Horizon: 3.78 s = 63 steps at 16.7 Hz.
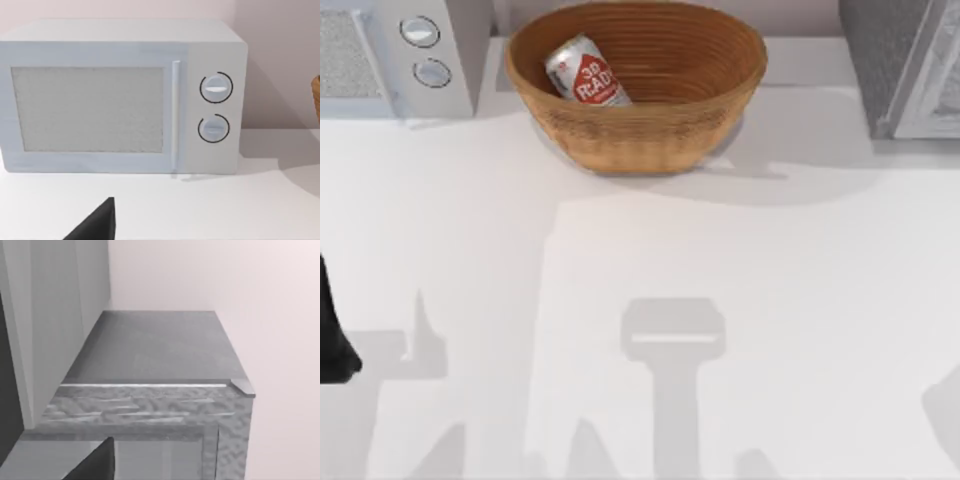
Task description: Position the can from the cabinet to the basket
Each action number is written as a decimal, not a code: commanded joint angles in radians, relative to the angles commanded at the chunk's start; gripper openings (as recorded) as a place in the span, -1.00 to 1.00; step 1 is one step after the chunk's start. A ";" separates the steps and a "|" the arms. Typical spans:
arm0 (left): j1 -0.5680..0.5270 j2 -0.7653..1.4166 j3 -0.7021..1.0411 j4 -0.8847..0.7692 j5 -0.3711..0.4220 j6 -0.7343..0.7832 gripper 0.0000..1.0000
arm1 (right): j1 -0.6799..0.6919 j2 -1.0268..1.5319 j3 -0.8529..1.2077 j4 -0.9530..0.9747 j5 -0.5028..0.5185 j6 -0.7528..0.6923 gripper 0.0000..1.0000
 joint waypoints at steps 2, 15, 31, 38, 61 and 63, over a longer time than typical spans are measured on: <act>0.000 0.000 0.000 0.000 0.000 0.000 1.00 | 0.010 0.002 0.002 -0.001 0.009 0.002 1.00; 0.000 0.000 0.000 0.000 0.000 0.000 1.00 | 0.776 0.004 0.043 -0.037 0.775 -0.008 1.00; 0.000 0.000 0.000 0.000 0.000 0.000 1.00 | 1.488 -0.049 -0.021 -0.062 1.487 -0.014 1.00; 0.000 0.000 0.000 0.000 0.000 0.000 1.00 | 1.395 0.064 0.081 -0.030 1.435 -0.023 1.00; 0.000 0.000 0.000 0.000 0.000 0.000 1.00 | 1.167 -0.852 -1.148 0.235 1.173 -0.030 1.00; 0.000 0.000 0.000 0.000 0.000 0.000 1.00 | 1.131 -0.994 -1.329 0.275 1.133 -0.031 1.00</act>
